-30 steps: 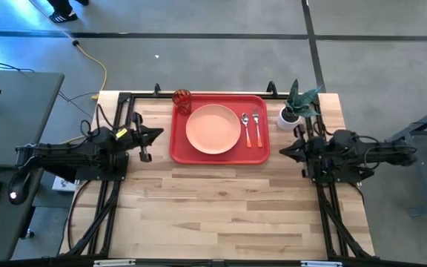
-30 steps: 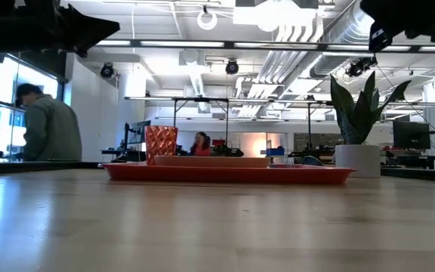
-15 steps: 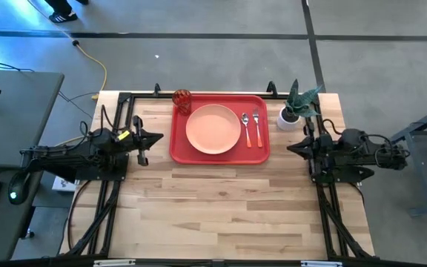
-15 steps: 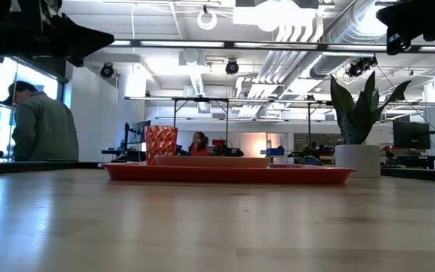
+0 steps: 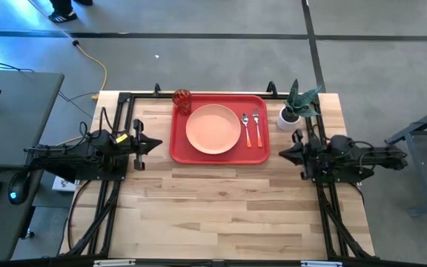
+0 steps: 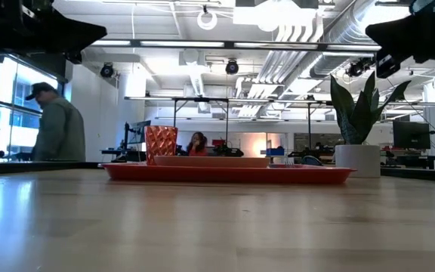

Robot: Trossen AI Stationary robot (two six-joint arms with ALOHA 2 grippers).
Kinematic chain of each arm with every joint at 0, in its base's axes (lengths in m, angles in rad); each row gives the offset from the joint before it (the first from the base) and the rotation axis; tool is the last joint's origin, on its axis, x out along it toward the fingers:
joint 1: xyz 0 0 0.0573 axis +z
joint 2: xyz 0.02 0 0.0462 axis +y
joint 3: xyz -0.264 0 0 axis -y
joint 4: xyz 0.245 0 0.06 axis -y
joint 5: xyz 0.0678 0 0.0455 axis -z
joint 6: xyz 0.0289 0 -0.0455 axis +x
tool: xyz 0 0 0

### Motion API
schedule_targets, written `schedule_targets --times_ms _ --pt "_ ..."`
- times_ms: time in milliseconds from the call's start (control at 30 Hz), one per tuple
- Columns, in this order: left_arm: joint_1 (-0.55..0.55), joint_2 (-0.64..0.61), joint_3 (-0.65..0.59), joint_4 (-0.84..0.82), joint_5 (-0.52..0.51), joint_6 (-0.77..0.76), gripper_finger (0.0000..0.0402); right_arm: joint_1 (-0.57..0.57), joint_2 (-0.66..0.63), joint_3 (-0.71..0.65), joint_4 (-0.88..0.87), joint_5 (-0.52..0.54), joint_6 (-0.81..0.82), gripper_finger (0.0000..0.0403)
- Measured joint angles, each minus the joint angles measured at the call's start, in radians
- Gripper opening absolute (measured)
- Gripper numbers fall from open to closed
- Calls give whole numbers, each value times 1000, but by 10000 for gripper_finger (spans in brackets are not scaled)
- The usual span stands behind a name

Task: Pick and place plate/cup/fork/spoon on tray
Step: Return to Home Position

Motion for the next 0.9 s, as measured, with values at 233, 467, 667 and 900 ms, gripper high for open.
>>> schedule_targets --times_ms 233,467,667,900 --pt "-20 -63 49 -196 4 3 0 0 0 -19 24 -25 34 0" --pt "-20 -115 23 -240 -11 -35 0 1 0 -4 53 -31 19 0" --pt "-20 -117 -31 -232 -18 -56 0 3 1 -66 71 -32 96 0" --pt "-20 -113 -81 -152 -24 -73 0 3 1 -66 63 -33 83 0"
